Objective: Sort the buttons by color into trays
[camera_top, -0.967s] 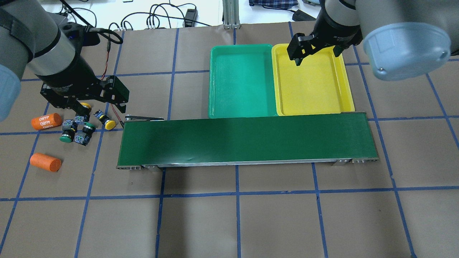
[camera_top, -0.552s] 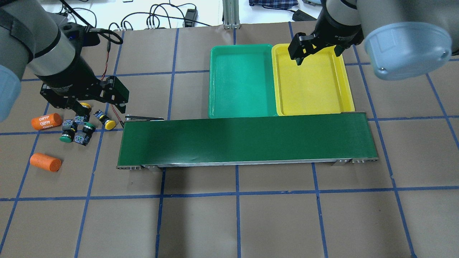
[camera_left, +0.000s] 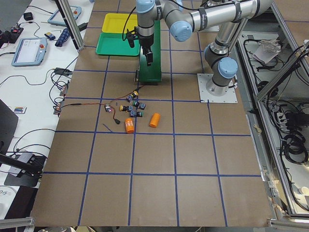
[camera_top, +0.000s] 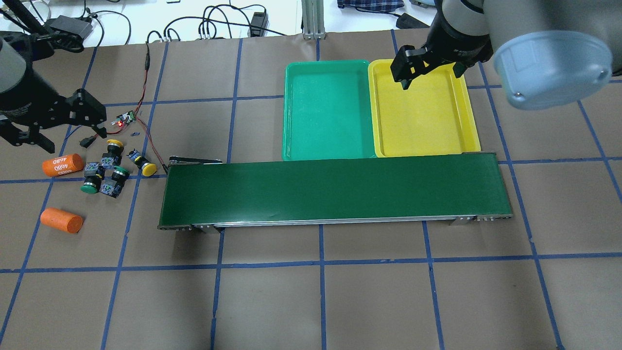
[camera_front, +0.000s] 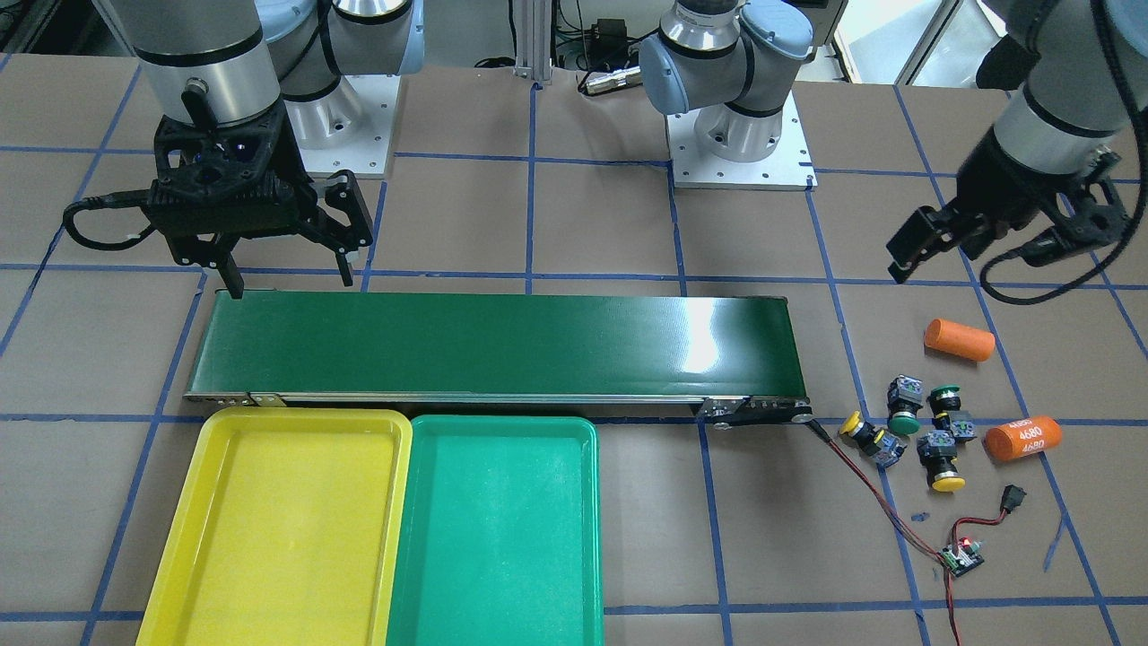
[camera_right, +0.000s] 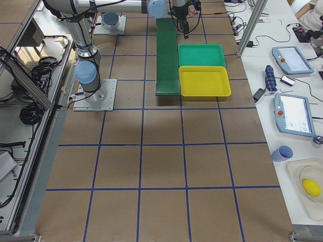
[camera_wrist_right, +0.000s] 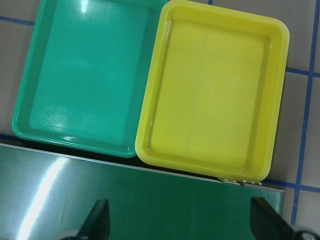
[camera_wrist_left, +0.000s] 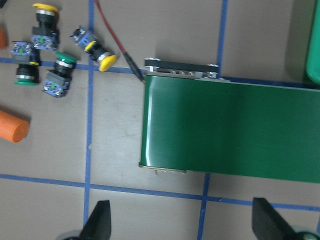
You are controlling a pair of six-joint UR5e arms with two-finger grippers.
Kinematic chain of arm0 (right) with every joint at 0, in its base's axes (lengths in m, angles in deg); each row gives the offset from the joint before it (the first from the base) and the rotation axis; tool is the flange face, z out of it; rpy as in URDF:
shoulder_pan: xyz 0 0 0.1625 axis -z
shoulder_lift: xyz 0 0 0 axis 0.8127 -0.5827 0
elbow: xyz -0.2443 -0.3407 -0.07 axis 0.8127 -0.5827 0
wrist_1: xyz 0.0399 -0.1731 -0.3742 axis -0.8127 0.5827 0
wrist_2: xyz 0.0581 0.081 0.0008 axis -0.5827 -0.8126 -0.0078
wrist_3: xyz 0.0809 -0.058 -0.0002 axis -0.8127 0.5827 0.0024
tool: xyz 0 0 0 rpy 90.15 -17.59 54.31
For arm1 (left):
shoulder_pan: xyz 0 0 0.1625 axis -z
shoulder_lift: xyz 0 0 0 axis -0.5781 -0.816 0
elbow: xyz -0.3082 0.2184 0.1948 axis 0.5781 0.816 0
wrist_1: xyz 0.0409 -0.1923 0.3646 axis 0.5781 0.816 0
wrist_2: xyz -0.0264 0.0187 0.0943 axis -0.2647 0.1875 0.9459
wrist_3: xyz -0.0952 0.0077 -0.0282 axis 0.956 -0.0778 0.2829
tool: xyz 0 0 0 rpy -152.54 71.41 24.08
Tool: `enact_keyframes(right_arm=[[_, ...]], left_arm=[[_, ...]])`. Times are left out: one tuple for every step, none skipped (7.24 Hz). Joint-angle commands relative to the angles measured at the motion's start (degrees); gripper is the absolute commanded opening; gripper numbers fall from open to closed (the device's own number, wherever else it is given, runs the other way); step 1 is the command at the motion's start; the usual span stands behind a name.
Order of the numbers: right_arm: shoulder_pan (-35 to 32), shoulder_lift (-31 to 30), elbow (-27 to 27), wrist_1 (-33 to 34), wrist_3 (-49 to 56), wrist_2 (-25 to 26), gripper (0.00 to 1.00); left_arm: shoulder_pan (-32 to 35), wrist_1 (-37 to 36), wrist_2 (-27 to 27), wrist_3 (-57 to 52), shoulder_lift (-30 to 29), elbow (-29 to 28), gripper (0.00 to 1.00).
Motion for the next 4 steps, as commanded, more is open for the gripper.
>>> enact_keyframes(right_arm=[[0.0, 0.0, 0.0, 0.2, 0.1, 0.0, 1.0], [0.1, 0.0, -0.1, 0.3, 0.1, 0.0, 1.0], [0.2, 0.0, -0.1, 0.7, 0.1, 0.0, 1.0], [0.7, 0.0, -0.1, 0.8, 0.1, 0.0, 1.0]], left_arm=[[-10.2, -10.8, 0.1, -12.2, -6.6, 0.5, 1.0], [-12.8, -15.2, 0.1, -18.2, -10.9, -0.8, 1.0], [-14.9, -20.0, 0.0, -20.6, -15.1, -1.0, 1.0], [-15.2, -25.7, 0.0, -20.8, -19.3, -1.0, 1.0]])
